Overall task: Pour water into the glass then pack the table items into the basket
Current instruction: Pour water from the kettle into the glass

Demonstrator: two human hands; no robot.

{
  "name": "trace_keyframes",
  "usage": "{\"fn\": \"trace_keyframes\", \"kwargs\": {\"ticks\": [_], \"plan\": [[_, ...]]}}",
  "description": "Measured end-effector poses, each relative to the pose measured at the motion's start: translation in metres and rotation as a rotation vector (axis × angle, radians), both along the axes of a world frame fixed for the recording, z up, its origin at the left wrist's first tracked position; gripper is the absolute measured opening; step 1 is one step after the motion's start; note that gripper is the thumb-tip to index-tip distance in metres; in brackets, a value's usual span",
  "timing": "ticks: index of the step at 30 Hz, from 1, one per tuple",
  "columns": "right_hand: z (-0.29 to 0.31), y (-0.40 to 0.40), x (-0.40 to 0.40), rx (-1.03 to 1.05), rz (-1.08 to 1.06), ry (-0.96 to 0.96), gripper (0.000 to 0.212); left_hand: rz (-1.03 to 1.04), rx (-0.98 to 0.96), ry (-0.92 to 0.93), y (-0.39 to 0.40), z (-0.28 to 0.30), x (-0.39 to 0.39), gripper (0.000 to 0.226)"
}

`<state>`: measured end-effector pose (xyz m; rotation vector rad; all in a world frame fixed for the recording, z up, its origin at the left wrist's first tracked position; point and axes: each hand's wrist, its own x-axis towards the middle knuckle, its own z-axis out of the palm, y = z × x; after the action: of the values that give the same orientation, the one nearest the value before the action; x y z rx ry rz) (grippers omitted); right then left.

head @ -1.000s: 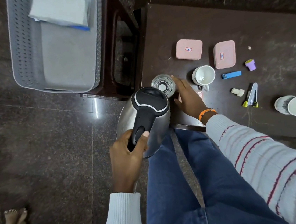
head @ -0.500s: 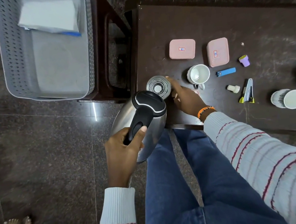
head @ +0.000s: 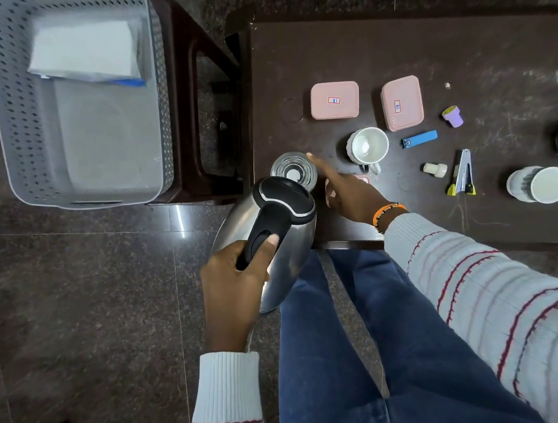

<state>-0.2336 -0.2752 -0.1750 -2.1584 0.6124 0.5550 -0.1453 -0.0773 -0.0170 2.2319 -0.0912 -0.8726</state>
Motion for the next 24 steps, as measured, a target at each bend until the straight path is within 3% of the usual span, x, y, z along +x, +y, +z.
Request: {"fn": "trace_keyframes", "kwargs": {"ticks": [24], "plan": [[-0.001,-0.002,-0.002,-0.013,-0.045,-0.068,0.083,-0.057,0.075,-0.004,-0.012,-0.004,0.014,0.053]]}}
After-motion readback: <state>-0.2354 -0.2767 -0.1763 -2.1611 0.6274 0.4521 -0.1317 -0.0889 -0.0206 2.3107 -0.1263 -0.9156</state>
